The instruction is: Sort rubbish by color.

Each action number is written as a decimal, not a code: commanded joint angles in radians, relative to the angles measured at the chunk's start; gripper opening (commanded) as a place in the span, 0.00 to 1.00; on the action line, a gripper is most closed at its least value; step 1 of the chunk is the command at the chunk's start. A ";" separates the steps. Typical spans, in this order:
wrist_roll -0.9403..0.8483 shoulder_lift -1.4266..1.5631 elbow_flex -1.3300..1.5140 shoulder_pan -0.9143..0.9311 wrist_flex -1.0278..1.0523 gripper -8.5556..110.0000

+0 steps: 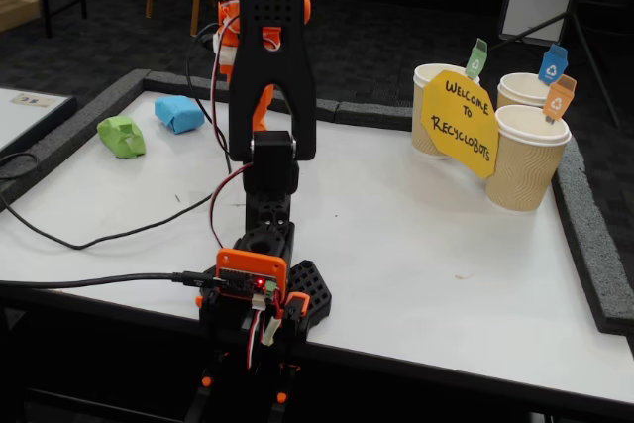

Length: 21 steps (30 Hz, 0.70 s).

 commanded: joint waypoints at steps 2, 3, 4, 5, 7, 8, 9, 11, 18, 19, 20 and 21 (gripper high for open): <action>0.005 0.023 -0.121 0.021 -0.049 0.28; 0.005 0.020 -0.124 0.025 -0.055 0.25; 0.005 0.017 -0.127 0.028 -0.060 0.22; 0.005 0.015 -0.129 0.031 -0.064 0.20; 0.005 0.015 -0.135 0.035 -0.072 0.17; 0.005 0.015 -0.140 0.037 -0.072 0.15; 0.005 0.015 -0.146 0.040 -0.072 0.14; 0.005 0.015 -0.160 0.043 -0.072 0.11; 0.005 0.035 -0.229 0.048 -0.012 0.07; 0.005 0.041 -0.232 0.048 -0.006 0.07; 0.005 0.049 -0.232 0.048 -0.002 0.07; 0.005 0.058 -0.232 0.048 0.000 0.07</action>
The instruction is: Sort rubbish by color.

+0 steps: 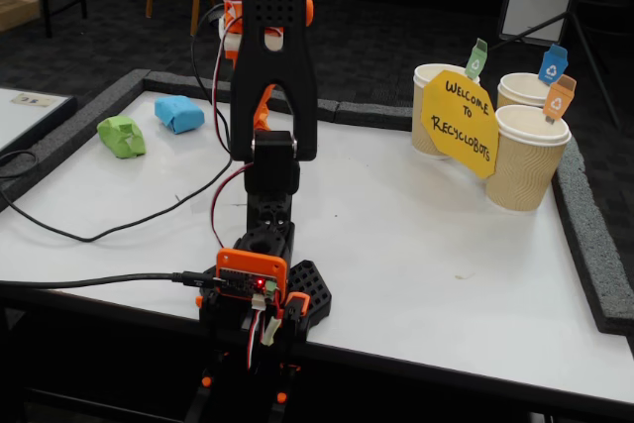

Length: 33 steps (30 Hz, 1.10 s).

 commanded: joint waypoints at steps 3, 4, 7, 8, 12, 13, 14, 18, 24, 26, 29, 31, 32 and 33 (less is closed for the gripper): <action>0.005 0.081 -0.121 0.020 0.012 0.07; 0.005 0.084 -0.124 0.020 0.015 0.07; 0.005 0.094 -0.146 0.015 0.044 0.07; 0.005 0.098 -0.153 0.015 0.055 0.07; 0.005 0.129 -0.173 0.017 0.074 0.07; 0.005 0.141 -0.176 0.017 0.080 0.07; 0.005 0.155 -0.181 0.017 0.086 0.07; 0.005 0.224 -0.201 0.018 0.115 0.07; 0.005 0.345 -0.198 0.009 0.167 0.07; 0.005 0.393 -0.183 0.005 0.176 0.07; 0.005 0.476 -0.124 0.000 0.175 0.07; 0.005 0.538 -0.067 -0.002 0.170 0.07; 0.005 0.571 -0.038 -0.002 0.167 0.07; 0.005 0.604 -0.011 -0.002 0.166 0.07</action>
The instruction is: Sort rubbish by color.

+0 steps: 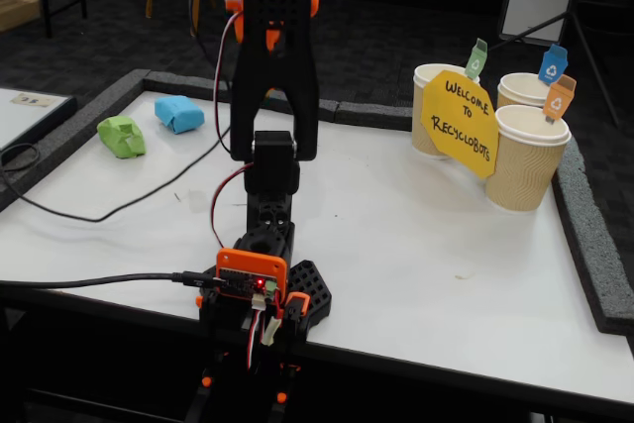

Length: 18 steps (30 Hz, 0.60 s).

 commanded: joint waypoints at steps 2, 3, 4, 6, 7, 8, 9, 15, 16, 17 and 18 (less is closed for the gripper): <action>0.005 0.345 0.066 -0.002 -0.009 0.07; 0.005 0.377 0.091 -0.002 -0.009 0.07; 0.005 0.410 0.114 -0.002 -0.009 0.07; 0.005 0.472 0.163 -0.002 -0.009 0.07; 0.005 0.506 0.187 -0.002 -0.009 0.07; 0.005 0.540 0.210 -0.002 -0.009 0.07; 0.005 0.574 0.235 -0.002 -0.009 0.07; 0.005 0.752 0.359 -0.025 -0.003 0.07; 0.006 0.784 0.377 -0.029 -0.003 0.07; 0.009 0.815 0.396 -0.034 -0.003 0.07; 0.009 0.844 0.413 -0.040 -0.003 0.07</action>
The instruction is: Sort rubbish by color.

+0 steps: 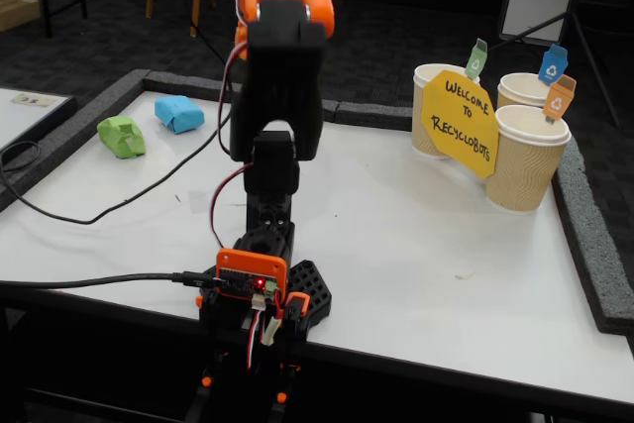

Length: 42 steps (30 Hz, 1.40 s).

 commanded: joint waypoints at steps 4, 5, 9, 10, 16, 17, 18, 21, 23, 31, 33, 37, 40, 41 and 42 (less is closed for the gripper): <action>0.006 0.302 0.043 -0.041 0.015 0.07; 0.006 0.324 0.052 -0.046 0.020 0.07; 0.008 0.416 0.091 -0.069 0.037 0.07; 0.008 0.437 0.101 -0.074 0.040 0.07; 0.006 0.525 0.144 -0.103 0.072 0.07; 0.006 0.532 0.147 -0.103 0.077 0.07; 0.006 0.538 0.150 -0.104 0.081 0.07; 0.006 0.565 0.164 -0.112 0.089 0.07; 0.006 0.584 0.176 -0.115 0.094 0.07; 0.006 0.637 0.199 -0.130 0.121 0.07; 0.006 0.638 0.199 -0.132 0.126 0.07; 0.006 0.640 0.201 -0.132 0.130 0.07; 0.006 0.644 0.201 -0.133 0.135 0.07; 0.006 0.646 0.201 -0.133 0.137 0.07; 0.006 0.647 0.201 -0.133 0.137 0.07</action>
